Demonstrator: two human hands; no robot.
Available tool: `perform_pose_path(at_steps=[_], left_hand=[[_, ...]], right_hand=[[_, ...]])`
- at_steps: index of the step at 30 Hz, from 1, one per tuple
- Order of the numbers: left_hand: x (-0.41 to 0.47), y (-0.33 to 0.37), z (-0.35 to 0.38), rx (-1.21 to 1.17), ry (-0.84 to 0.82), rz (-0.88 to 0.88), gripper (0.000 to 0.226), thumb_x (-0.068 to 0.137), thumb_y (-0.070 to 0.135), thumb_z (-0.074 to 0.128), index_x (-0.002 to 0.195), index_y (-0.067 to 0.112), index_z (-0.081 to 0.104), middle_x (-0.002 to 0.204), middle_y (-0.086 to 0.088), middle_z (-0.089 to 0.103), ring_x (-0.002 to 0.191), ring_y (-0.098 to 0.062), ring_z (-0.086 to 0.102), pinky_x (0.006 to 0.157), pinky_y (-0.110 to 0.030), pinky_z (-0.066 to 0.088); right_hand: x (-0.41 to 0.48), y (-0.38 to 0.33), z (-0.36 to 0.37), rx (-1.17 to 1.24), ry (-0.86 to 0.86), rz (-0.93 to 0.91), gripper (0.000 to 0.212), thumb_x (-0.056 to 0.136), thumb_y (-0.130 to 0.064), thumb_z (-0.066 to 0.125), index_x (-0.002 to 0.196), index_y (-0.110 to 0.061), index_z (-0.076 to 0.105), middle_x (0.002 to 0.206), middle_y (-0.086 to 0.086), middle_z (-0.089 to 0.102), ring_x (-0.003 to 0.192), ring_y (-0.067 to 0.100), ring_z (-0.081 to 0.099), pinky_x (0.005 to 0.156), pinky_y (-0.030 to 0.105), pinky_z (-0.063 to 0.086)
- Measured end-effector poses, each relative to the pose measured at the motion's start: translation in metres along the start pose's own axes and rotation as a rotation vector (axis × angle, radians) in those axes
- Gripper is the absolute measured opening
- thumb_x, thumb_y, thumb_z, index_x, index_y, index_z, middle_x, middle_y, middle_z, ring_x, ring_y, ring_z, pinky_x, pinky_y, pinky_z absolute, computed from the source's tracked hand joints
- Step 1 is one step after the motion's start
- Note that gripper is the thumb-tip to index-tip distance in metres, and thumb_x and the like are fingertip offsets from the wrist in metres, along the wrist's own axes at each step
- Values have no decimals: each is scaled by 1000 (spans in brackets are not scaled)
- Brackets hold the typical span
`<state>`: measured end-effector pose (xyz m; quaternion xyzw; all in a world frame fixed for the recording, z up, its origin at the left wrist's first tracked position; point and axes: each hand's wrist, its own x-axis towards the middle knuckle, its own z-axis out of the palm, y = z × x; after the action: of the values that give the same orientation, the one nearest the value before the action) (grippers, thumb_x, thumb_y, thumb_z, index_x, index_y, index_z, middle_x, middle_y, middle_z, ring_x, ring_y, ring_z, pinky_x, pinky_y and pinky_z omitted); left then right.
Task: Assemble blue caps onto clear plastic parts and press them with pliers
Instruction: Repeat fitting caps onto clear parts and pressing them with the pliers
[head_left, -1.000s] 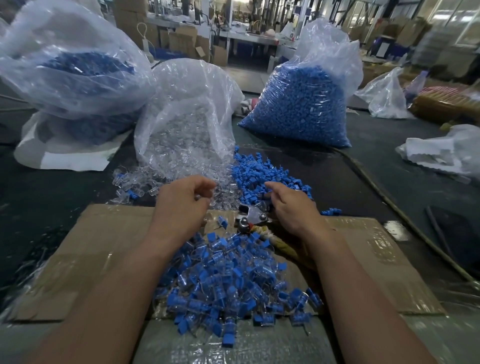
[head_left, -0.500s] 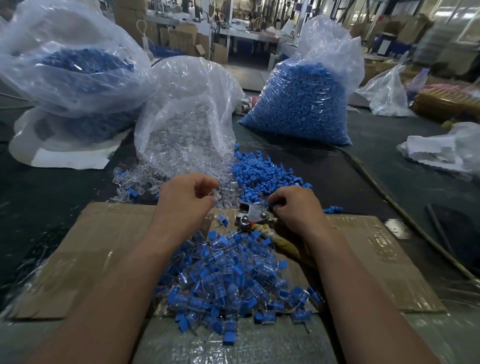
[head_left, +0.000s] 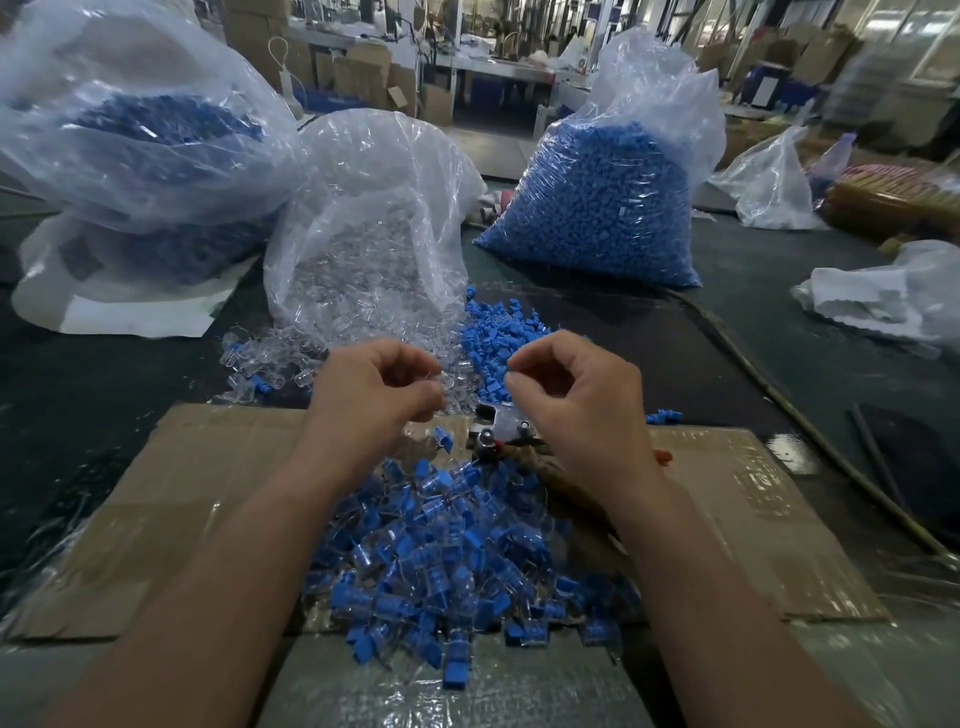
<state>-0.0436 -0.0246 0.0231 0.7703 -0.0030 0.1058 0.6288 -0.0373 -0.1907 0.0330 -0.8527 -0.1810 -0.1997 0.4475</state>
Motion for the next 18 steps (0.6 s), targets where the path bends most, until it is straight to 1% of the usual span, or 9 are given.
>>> perform_pose_path(at_steps=[3, 5, 7, 10, 13, 16, 18], left_hand=[[-1, 1, 1, -62, -28, 8, 21, 75, -5, 66, 73, 15, 63, 60, 0, 67, 57, -8, 65, 58, -16, 53], [-1, 2, 1, -106, -61, 5, 18, 76, -5, 65, 74, 12, 63, 61, 0, 68, 59, -9, 66, 57, -16, 53], [-2, 4, 2, -150, -98, 9, 16, 77, -6, 64, 74, 10, 63, 61, -1, 68, 59, -10, 66, 57, -16, 52], [-4, 6, 3, -197, -143, 6, 15, 77, -8, 63, 74, 7, 62, 60, -2, 68, 58, -9, 66, 55, -16, 52], [-4, 7, 4, -201, -172, 0, 15, 75, -8, 64, 73, 7, 63, 59, -2, 68, 57, -9, 66, 55, -16, 52], [-4, 8, 3, -214, -201, -20, 13, 74, -6, 64, 72, 7, 63, 62, -2, 69, 59, -11, 66, 56, -16, 52], [-3, 8, 2, -230, -218, -38, 13, 74, -6, 64, 71, 7, 64, 62, -4, 69, 59, -12, 66, 56, -18, 53]], right_hand=[[-4, -8, 9, 8, -58, -59, 21, 78, -4, 67, 75, -23, 59, 67, -18, 55, 67, -2, 56, 64, 8, 45], [-5, -9, 13, -4, -77, -73, 16, 77, -3, 67, 76, -19, 62, 67, -18, 55, 62, 0, 55, 63, 11, 46], [-5, -8, 14, -20, -78, -76, 12, 76, -3, 67, 77, -15, 65, 67, -18, 54, 61, 0, 54, 62, 13, 47], [-4, -6, 14, -33, -61, -71, 15, 76, -6, 68, 75, -19, 62, 65, -19, 53, 60, -1, 53, 60, 13, 46], [-4, -4, 14, -26, -51, -61, 14, 76, -7, 69, 74, -19, 62, 64, -19, 53, 59, 0, 54, 60, 13, 47], [-4, -5, 14, 42, -51, -61, 21, 77, -7, 71, 72, -23, 59, 64, -18, 55, 64, -3, 56, 60, 8, 45], [-4, -5, 13, 62, -68, -79, 19, 78, -7, 70, 77, -22, 60, 69, -17, 57, 68, -1, 57, 62, 8, 45]])
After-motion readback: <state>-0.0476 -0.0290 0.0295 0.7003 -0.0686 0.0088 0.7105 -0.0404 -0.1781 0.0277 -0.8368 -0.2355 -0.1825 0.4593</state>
